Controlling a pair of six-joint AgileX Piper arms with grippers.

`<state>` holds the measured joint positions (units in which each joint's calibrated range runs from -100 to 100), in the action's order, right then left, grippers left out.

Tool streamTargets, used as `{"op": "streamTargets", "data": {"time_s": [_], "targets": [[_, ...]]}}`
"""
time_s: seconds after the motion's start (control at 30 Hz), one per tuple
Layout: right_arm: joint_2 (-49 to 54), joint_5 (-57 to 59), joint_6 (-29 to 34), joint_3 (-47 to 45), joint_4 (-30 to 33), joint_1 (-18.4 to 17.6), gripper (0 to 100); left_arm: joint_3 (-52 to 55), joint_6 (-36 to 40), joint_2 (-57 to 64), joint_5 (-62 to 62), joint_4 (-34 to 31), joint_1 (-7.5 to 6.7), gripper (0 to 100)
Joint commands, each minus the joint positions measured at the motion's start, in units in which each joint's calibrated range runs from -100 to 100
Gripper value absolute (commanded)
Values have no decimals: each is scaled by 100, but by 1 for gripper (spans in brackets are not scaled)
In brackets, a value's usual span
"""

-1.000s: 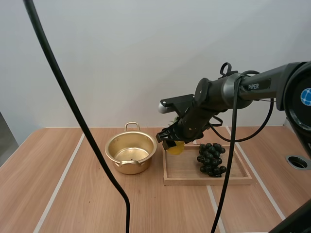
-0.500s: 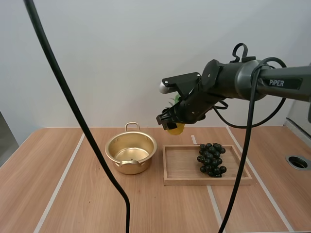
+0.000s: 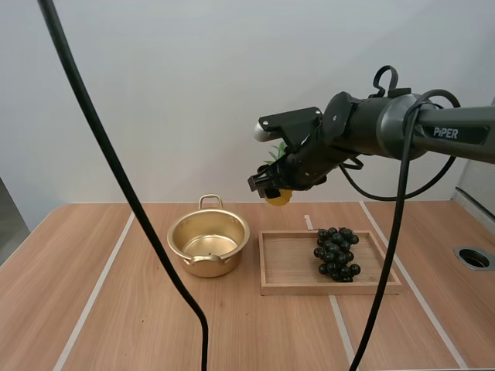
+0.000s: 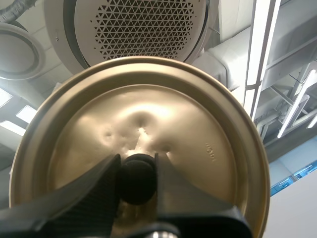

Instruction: Open the pot, put the pineapple inside, and close it

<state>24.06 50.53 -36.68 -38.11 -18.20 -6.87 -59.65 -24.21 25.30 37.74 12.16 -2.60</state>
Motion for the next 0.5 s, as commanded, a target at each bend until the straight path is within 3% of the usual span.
{"op": "streamTargets", "data": {"time_s": [0.0, 0.47], "targets": [[156, -119, -57, 44, -38, -7, 0, -10, -7, 36, -105, -26, -1, 0], [957, -430, -169, 44, -62, -7, 0, -10, 19, 39, -105, -5, -1, 0]]}}
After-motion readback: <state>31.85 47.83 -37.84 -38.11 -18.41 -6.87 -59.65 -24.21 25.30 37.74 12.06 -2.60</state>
